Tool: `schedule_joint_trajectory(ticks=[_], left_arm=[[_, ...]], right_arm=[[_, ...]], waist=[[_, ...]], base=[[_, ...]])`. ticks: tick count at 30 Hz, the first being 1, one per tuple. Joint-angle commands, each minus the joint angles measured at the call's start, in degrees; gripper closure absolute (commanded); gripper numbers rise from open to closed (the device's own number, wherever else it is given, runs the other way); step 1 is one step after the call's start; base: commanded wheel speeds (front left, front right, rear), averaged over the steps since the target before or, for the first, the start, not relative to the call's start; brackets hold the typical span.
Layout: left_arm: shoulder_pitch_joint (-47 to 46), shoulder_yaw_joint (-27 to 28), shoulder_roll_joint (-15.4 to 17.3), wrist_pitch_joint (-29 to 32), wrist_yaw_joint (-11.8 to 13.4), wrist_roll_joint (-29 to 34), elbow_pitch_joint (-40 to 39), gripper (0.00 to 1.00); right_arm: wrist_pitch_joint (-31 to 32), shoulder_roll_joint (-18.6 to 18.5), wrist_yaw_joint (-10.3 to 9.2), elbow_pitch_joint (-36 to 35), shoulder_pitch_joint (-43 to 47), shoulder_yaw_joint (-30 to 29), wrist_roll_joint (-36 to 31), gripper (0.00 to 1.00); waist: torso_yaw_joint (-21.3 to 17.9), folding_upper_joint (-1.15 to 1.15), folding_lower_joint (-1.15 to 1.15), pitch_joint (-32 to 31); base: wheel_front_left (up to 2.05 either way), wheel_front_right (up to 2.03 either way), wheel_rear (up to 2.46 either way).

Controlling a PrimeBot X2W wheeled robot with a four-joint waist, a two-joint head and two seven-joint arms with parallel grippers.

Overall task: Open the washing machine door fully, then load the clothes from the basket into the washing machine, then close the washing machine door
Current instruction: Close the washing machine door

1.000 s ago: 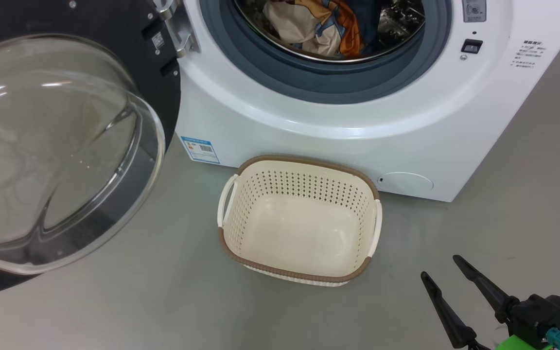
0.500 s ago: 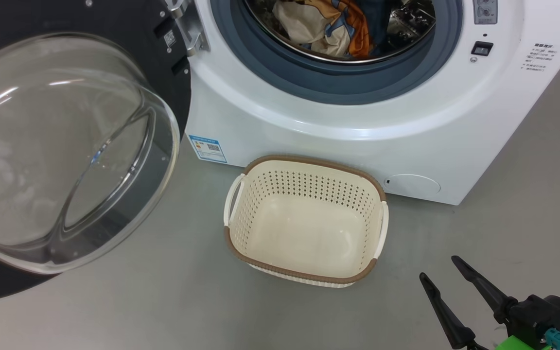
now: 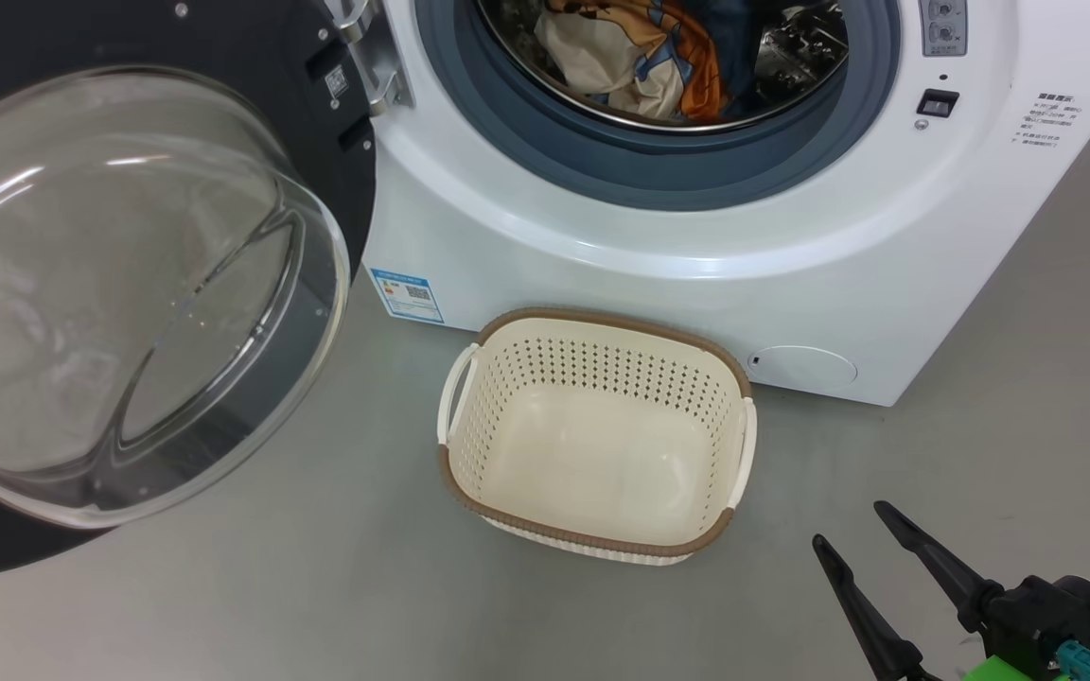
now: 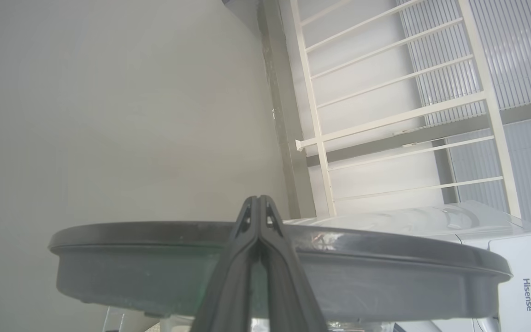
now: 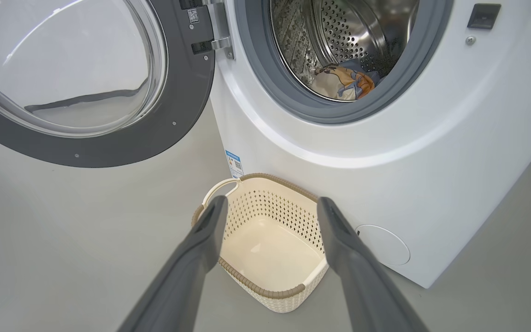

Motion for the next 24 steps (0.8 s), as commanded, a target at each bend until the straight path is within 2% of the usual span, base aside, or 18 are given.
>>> schedule_joint_trajectory(ticks=[1, 24], left_arm=[[-0.23, 0.99, 3.34, 0.83, -0.61, -0.65, -1.04, 1.0], [-1.51, 0.4, 3.33, 0.94, -2.2, -1.45, -0.35, 1.0]], right_arm=[[-0.27, -1.27, 0.09, -1.22, -0.06, 1.06, 0.48, 0.0], [-0.27, -1.45, 0.09, -1.21, 0.72, 1.07, 0.48, 0.0]], waist=[[-0.08, 0.0, 0.0, 0.04], [-1.18, 0.0, 0.0, -0.59]], base=[[0.0, 0.0, 0.0], [0.0, 0.0, 0.0]])
